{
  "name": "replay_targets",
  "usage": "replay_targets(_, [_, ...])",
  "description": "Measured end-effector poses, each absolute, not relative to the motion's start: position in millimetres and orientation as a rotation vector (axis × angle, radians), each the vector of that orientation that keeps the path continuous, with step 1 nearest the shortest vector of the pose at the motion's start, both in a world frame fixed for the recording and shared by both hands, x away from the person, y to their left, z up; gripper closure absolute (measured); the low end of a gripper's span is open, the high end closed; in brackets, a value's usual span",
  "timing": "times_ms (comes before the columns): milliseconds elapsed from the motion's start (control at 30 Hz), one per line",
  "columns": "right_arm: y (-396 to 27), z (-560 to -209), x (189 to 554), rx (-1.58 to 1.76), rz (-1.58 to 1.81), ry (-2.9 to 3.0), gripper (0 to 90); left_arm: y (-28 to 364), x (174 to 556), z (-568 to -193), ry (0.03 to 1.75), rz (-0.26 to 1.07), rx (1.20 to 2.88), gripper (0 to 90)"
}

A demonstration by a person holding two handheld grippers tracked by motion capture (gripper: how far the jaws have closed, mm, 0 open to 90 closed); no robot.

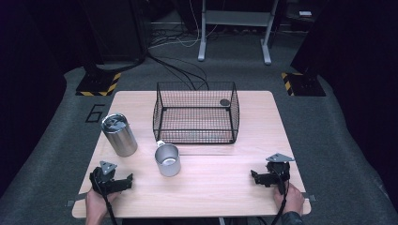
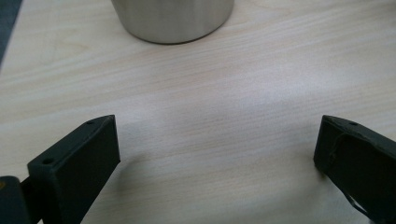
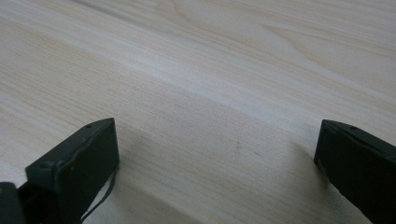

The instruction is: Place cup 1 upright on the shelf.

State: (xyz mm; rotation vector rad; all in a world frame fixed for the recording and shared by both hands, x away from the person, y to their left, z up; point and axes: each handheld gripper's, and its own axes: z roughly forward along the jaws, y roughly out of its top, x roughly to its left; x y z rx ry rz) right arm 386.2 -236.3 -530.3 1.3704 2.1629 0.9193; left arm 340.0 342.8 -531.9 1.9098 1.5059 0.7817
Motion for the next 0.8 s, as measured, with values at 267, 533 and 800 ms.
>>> replay_targets(267, [-237,-530,386,1.361,0.914,2.17,0.0,348,343,-531,1.53,0.723,1.906,0.0])
replay_targets(533, [-237,-530,386,1.361,0.915,2.17,0.0,345,348,-519,1.533,0.701,1.931,0.0])
replay_targets(800, [-237,-530,386,1.361,0.915,2.17,0.0,345,353,-504,1.531,0.655,1.886,0.0])
